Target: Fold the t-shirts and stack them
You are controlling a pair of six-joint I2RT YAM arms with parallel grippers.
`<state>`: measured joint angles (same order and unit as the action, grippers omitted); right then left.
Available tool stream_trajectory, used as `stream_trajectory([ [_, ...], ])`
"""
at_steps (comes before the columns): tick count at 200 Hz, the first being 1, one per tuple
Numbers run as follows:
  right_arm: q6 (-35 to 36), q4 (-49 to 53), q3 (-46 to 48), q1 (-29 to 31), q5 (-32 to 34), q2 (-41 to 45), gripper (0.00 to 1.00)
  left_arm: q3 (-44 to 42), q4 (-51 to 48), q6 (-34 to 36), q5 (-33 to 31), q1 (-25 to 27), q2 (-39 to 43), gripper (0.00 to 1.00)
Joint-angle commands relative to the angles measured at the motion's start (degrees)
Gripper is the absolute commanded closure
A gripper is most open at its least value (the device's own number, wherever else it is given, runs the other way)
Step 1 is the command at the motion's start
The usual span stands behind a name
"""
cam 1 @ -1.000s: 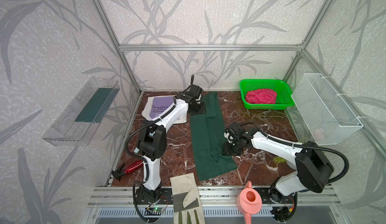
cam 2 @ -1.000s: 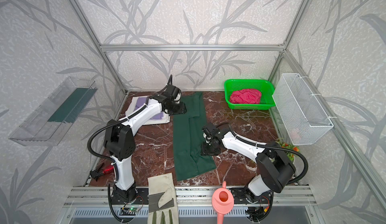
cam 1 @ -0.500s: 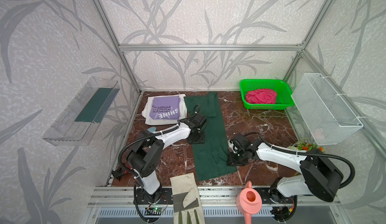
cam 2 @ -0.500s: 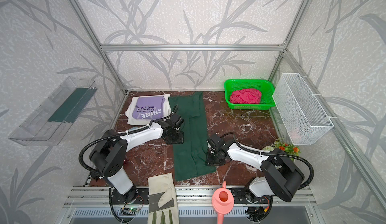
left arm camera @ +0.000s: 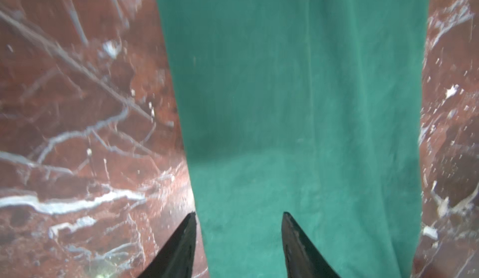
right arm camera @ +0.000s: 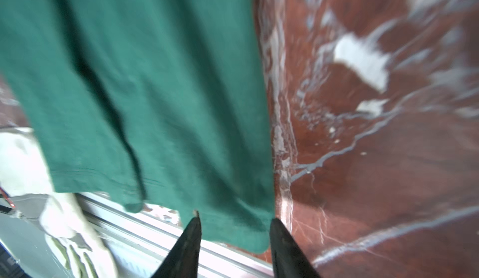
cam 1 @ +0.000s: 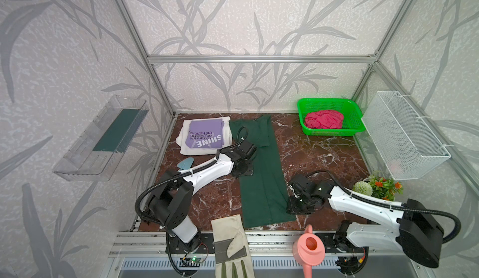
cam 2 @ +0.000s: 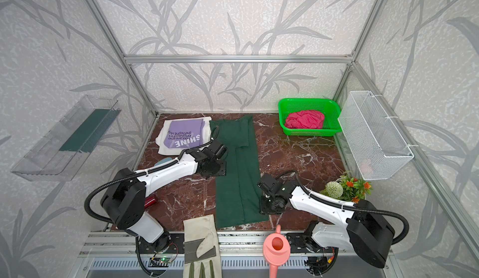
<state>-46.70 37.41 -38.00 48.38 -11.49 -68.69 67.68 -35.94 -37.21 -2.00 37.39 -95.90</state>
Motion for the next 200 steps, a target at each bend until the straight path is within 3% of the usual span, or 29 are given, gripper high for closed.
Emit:
stream_trajectory([
  [1,4.21,2.00,-7.19,-2.84,3.48,-1.29,0.54,9.14,-2.22,4.24,-5.77,-0.80,-6.82,0.44],
  [48,13.89,3.70,-19.66,-10.71,-0.57,-12.51,0.53,29.97,-7.88,6.46,-7.78,-2.65,-24.85,0.43],
  [135,16.67,-5.84,-14.13,-20.63,-7.37,-11.91,0.52,42.86,-8.85,9.64,-2.52,-4.75,-40.32,0.42],
  [168,18.95,-5.99,-15.27,-23.97,-10.26,-14.78,0.52,53.02,-12.91,11.71,-1.62,-6.11,-47.53,0.42],
  [200,21.35,-4.99,-18.09,-25.00,-11.81,-18.19,0.52,70.54,-20.62,13.18,-0.59,-8.06,-56.25,0.42],
])
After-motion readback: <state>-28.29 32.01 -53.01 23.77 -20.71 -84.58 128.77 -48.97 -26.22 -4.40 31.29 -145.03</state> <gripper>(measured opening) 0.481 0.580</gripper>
